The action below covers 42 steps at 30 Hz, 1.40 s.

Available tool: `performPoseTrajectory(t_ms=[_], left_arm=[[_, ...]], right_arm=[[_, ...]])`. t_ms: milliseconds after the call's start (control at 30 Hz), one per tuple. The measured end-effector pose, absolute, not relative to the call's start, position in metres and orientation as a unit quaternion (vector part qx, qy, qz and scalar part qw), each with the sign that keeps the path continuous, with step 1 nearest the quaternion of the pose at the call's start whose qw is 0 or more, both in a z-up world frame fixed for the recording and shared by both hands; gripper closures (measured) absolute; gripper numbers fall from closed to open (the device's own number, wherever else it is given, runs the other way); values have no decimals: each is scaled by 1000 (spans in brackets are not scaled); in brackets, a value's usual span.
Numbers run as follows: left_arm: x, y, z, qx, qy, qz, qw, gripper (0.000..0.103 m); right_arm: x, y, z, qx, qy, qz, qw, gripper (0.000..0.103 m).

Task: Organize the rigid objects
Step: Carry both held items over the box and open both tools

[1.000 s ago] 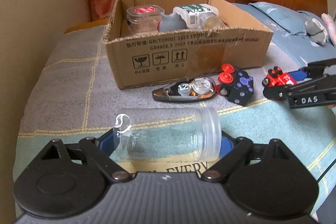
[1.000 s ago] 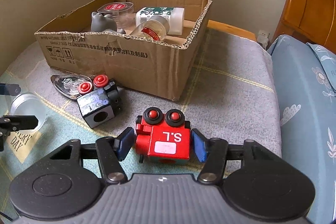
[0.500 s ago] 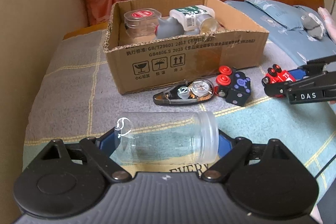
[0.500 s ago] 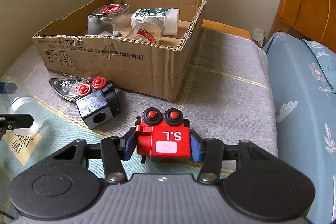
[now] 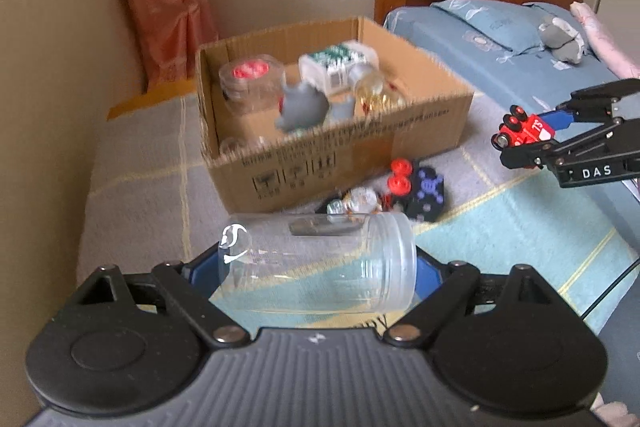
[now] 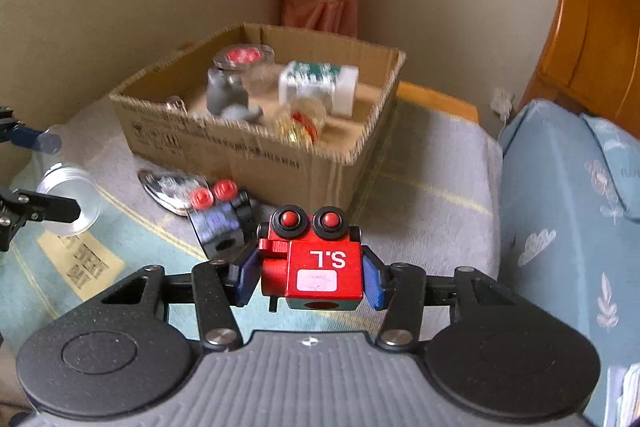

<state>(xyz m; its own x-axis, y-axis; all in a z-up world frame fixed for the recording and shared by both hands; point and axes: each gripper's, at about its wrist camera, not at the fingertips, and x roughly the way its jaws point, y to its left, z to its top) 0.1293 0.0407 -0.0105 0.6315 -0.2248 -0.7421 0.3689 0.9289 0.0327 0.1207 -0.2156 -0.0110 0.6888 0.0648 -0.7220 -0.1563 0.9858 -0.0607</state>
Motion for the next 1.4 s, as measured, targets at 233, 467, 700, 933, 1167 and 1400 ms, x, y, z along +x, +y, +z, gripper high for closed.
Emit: performPoseTrajectory(t_ms=[233,467,700,933,1167,1400], left_arm=[[150,46,24,98,371,-173,907,13],[190,52,51,93,352,-171,916,13],[238,46,63,110,344,-155,919,13],[277,35,62,115,352,-153,916,13],[308,19,62,108,361,-156,913,13],[347,-11,58,79,387,-167,903,13]], right_arm=[[145,-215,19,-74,360,70,927,47],[187,-214,27,-79,358,78,927,47],[225,-216,20,-77,365,78,924,47],[249,-219,4,-84,381,76,918,43],[236,-227,7,-65,359,71,928,8],[215,-229,17,-55,345,76,934,1]])
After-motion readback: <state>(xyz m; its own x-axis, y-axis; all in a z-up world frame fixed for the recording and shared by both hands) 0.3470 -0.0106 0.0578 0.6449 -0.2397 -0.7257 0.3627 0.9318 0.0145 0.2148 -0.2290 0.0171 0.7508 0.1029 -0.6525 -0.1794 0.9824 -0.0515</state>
